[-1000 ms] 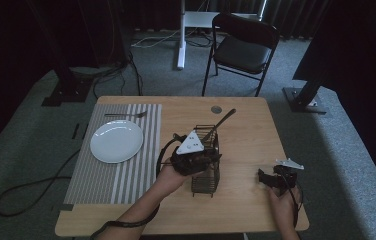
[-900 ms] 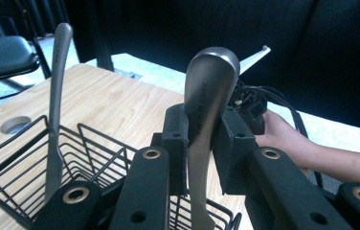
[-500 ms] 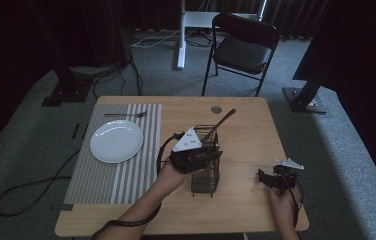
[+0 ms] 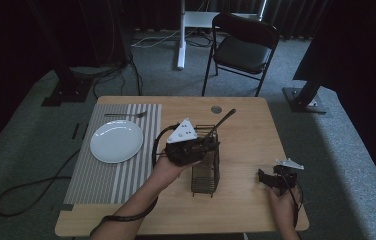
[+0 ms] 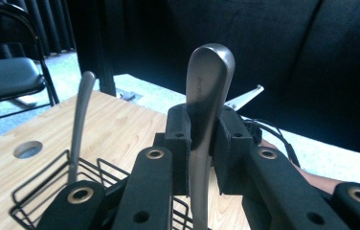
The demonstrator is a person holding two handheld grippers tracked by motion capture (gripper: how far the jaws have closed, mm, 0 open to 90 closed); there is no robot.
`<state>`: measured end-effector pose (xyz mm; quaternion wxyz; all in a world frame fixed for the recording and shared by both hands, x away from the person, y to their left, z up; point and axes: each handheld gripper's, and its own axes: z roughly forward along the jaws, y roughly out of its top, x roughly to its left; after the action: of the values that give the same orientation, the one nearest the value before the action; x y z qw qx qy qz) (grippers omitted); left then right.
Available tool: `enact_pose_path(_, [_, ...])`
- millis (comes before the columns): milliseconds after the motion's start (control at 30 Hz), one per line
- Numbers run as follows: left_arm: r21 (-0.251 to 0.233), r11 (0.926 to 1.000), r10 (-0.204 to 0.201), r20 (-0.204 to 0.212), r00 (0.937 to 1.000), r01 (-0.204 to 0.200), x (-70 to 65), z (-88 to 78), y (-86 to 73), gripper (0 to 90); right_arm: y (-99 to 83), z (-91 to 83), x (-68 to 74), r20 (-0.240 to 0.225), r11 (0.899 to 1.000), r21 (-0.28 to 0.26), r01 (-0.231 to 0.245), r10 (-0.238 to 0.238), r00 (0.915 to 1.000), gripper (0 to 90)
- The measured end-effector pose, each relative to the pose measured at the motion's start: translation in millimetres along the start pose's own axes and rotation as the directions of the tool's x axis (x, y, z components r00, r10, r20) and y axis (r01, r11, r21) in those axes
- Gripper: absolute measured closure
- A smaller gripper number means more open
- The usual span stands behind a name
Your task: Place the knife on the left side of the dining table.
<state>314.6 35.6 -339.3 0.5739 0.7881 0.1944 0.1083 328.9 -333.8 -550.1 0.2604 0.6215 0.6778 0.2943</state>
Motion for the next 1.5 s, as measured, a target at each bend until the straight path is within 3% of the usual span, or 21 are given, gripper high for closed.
enact_pose_path(133, [-0.012, 0.9999, -0.008, -0.001, 1.0000, 0.008, 2.0, -6.3, 7.0, 78.8, 0.0, 0.0, 0.0, 0.000, 1.000, 0.000, 0.000, 0.000, 1.0000, 11.7])
enact_pose_path(367, [-0.025, 0.9996, 0.012, -0.014, 0.9998, -0.012, 0.3, -15.4, 19.3, 79.0, 0.0, 0.0, 0.0, 0.000, 1.000, 0.000, 0.000, 0.000, 1.0000, 11.7])
enact_pose_path(800, [-0.064, 0.9973, 0.031, -0.069, 0.9972, -0.035, 1.8, -46.5, 37.6, 79.2, 0.0, 0.0, 0.0, 0.000, 1.000, 0.000, 0.000, 0.000, 1.0000, 11.8])
enact_pose_path(933, [-0.074, 0.9971, 0.010, -0.092, 0.9957, -0.017, 4.8, -55.4, 37.0, 79.3, 0.0, 0.0, 0.0, 0.000, 1.000, 0.000, 0.000, 0.000, 1.0000, 11.7])
enact_pose_path(1233, [-0.069, 0.9973, 0.016, -0.121, 0.9925, -0.025, 7.2, -73.2, 32.4, 79.5, 0.0, 0.0, 0.0, 0.000, 1.000, 0.000, 0.000, 0.000, 1.0000, 11.8])
enact_pose_path(1500, [-0.061, 0.9981, -0.017, -0.169, 0.9854, 0.006, 15.5, -91.8, 17.3, 79.7, 0.0, 0.0, 0.0, 0.000, 1.000, 0.000, 0.000, 0.000, 1.0000, 11.7])
